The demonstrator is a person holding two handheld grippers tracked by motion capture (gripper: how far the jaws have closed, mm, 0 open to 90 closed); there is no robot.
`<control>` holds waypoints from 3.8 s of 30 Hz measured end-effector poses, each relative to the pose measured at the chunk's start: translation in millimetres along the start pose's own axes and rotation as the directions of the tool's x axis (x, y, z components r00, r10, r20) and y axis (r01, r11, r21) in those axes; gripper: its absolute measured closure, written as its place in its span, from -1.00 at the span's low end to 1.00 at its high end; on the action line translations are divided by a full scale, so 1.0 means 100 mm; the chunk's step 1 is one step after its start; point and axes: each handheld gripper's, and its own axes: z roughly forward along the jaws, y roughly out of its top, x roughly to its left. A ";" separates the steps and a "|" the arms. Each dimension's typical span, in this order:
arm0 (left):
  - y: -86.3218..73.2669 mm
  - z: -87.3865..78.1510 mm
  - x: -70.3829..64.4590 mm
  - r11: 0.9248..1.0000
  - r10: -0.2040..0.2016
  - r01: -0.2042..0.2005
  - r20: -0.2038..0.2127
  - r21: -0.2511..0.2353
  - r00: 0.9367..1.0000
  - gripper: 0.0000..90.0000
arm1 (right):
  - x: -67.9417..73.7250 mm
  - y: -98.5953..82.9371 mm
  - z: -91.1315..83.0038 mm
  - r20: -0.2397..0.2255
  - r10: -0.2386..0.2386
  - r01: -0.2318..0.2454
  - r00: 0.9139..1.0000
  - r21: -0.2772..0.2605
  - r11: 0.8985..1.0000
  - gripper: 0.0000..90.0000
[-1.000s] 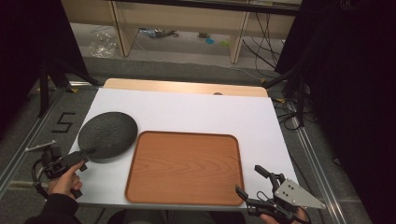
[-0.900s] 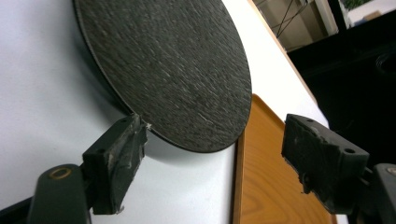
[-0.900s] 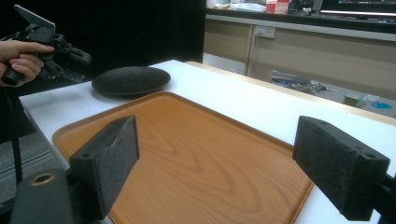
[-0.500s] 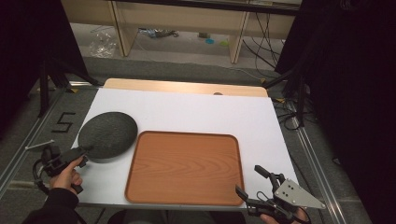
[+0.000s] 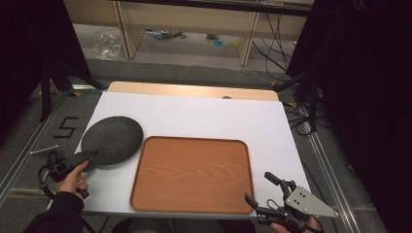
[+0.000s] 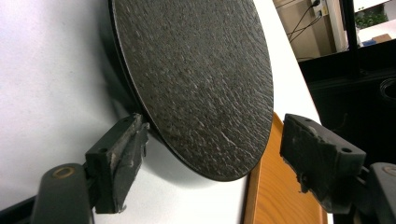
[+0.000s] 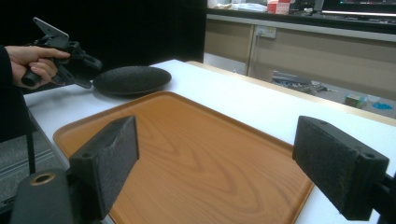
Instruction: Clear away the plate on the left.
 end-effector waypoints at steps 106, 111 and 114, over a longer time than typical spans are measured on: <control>0.13 -0.08 -0.03 0.963 -0.121 0.145 0.115 -0.229 0.986 0.89 | 0.01 0.00 -0.01 -0.018 0.005 -0.005 1.000 0.011 1.000 -0.64; 0.08 -0.06 -0.12 0.966 -0.127 0.153 0.131 -0.208 0.983 0.89 | 0.00 0.00 0.00 -0.024 0.008 -0.008 1.000 0.006 1.000 -0.64; 0.03 -0.04 -0.18 0.975 -0.099 0.128 0.160 -0.182 0.982 0.89 | 0.00 0.00 -0.01 -0.019 0.006 -0.006 1.000 0.011 1.000 -0.64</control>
